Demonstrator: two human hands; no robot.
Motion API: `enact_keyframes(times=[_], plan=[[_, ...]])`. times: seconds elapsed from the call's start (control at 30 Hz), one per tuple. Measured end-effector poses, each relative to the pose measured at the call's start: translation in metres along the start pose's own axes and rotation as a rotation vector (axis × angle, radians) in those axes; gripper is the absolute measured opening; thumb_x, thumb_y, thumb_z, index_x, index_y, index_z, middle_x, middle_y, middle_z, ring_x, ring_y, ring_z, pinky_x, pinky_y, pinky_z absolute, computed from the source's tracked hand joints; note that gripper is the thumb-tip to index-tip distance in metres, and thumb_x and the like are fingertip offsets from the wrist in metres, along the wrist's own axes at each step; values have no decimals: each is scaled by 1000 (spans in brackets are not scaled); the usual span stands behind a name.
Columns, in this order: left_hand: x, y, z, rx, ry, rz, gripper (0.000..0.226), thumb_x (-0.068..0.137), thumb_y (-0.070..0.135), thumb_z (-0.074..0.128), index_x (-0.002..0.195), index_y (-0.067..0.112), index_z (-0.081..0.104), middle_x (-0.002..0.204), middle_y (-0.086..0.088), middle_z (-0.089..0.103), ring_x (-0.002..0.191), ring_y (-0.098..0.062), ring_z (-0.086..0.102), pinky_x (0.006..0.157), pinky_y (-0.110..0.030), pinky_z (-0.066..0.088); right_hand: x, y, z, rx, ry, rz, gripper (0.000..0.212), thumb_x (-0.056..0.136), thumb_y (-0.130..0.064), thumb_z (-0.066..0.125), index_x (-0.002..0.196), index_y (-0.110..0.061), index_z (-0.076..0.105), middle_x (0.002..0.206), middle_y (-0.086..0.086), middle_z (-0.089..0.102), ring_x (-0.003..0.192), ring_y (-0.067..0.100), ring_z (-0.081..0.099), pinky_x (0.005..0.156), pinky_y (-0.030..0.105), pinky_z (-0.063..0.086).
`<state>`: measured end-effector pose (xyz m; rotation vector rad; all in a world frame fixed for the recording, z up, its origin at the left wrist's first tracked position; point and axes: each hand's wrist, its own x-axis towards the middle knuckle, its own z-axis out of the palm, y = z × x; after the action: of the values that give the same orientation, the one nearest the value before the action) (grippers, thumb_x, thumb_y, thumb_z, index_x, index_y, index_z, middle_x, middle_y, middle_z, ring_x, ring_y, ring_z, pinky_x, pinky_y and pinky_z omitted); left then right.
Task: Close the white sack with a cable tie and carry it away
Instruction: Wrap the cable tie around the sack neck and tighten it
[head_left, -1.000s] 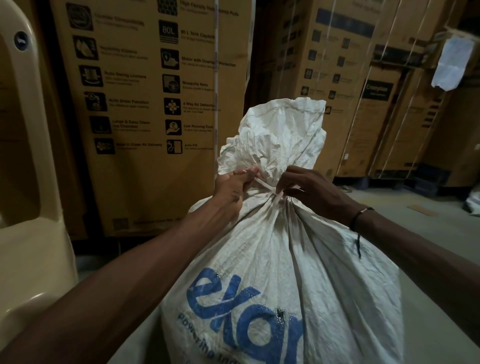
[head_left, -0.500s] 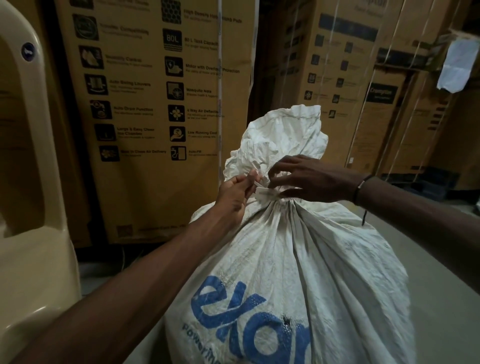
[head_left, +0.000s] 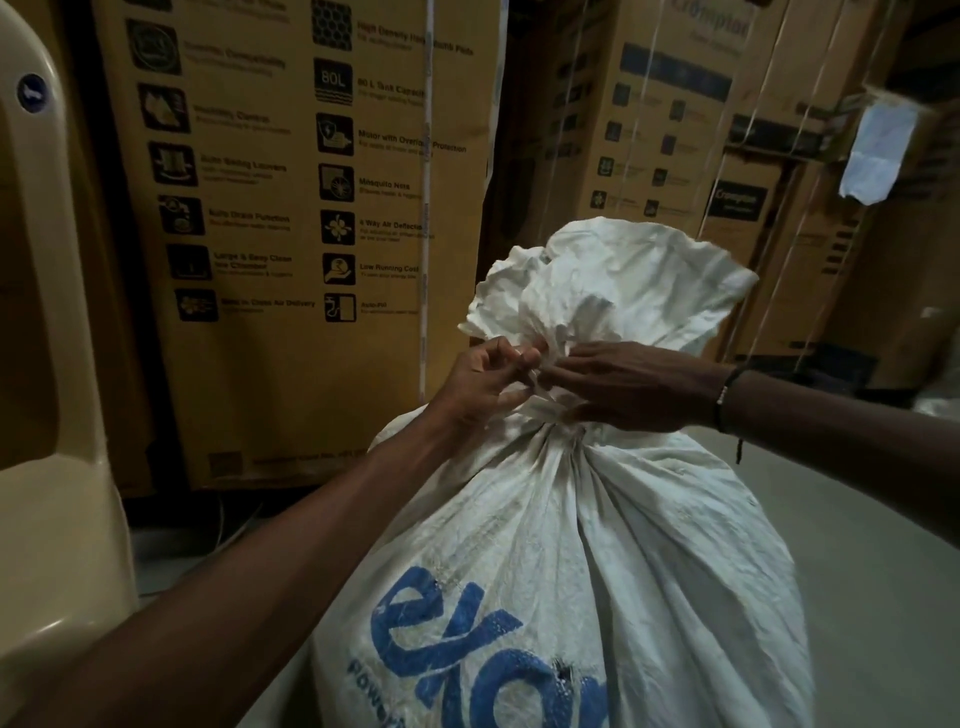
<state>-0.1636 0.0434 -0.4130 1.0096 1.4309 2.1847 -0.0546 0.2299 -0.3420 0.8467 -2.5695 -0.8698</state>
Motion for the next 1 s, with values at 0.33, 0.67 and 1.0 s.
enact_keyframes(times=[0.33,0.67,1.0], plan=[[-16,1,-1,148,-237,54,30,102,4,61,78,14,46,141,-12,68,132,-27,65,103,-55,54,-29,-46,27,566,110,471,54,102,-50,70,142,-28,41,109,4,71,85,19,67,72,35,56],[-17,-12,-12,89,-215,48,20,102,1,60,84,8,53,124,-14,74,117,-26,73,93,-54,61,-38,-40,50,884,222,493,39,103,-51,60,132,-27,73,116,-9,77,95,14,73,81,39,58],[-15,-21,-3,192,14,-67,21,90,18,78,90,8,59,82,-18,73,57,-13,70,50,-23,54,-28,-73,68,936,407,721,61,73,-67,84,125,-37,81,77,-6,71,63,2,59,58,15,43]])
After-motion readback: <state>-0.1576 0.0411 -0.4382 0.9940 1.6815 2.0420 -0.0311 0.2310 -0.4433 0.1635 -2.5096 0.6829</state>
